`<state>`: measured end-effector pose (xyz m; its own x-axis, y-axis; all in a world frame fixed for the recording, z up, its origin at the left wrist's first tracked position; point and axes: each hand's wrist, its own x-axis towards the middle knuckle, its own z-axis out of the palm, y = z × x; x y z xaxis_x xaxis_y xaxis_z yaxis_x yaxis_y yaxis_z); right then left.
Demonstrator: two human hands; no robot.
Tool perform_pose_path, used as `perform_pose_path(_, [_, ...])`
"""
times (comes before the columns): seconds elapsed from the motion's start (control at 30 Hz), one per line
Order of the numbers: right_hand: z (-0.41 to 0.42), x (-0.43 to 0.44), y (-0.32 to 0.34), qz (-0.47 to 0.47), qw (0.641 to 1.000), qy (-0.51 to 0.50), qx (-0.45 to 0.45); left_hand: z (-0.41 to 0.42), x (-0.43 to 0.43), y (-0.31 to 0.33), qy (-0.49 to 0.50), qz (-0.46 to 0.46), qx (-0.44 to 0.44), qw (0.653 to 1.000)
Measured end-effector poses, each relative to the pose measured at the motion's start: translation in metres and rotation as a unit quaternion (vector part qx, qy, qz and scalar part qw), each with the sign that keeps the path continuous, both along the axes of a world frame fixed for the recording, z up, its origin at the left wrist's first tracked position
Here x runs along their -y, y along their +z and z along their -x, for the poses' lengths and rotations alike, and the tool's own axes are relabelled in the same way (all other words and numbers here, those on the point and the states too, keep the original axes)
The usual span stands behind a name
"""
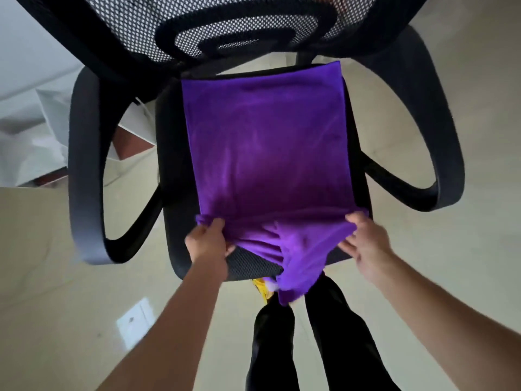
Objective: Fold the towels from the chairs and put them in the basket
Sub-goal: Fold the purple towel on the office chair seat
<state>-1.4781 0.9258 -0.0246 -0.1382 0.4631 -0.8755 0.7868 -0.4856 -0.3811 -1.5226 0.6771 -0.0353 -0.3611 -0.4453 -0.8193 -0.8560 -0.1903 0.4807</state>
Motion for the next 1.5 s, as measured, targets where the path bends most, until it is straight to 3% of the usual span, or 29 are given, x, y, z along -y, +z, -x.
perform_pose_path(0.13, [0.056, -0.021, 0.01, -0.013, 0.997, 0.021, -0.072, 0.059, 0.032, 0.003, -0.041, 0.054, -0.046, 0.997])
perform_pose_path(0.27, [0.075, -0.026, 0.005, 0.074, 0.989, 0.115, -0.064, 0.066, 0.039, 0.004, 0.03, 0.006, -0.028, 0.999])
perform_pose_path(0.33, [0.056, -0.02, -0.005, 0.044, 0.982, 0.181, -0.022, 0.037, 0.025, 0.0, -0.017, -0.009, 0.01, 1.0])
perform_pose_path(0.47, [-0.004, 0.001, -0.024, -0.175, 0.944, 0.281, 0.008, -0.038, -0.013, -0.015, -0.247, 0.029, 0.051, 0.967])
perform_pose_path(0.53, [-0.033, 0.01, -0.027, -0.182, 0.936, 0.3, 0.036, -0.057, -0.028, -0.02, -0.324, 0.081, 0.047, 0.941])
perform_pose_path(0.63, [-0.067, 0.018, -0.032, -0.095, 0.944, 0.313, 0.055, -0.061, -0.029, -0.023, -0.351, 0.103, 0.047, 0.93])
perform_pose_path(0.77, [-0.085, 0.019, -0.026, -0.019, 0.935, 0.339, 0.102, -0.063, -0.013, -0.015, -0.261, 0.021, 0.033, 0.964])
perform_pose_path(0.87, [-0.089, 0.015, -0.013, -0.067, 0.955, 0.281, 0.074, -0.074, 0.011, -0.007, -0.151, -0.059, 0.033, 0.986])
perform_pose_path(1.0, [-0.095, 0.008, 0.005, -0.144, 0.965, 0.217, 0.009, -0.094, 0.037, 0.002, -0.054, -0.142, 0.059, 0.987])
perform_pose_path(1.1, [-0.109, 0.006, 0.018, -0.16, 0.965, 0.207, -0.02, -0.118, 0.041, 0.015, -0.015, -0.156, 0.08, 0.984])
perform_pose_path(1.5, [-0.254, -0.009, 0.057, -0.015, 0.98, 0.197, -0.011, -0.274, 0.035, 0.052, 0.136, -0.16, 0.067, 0.975])
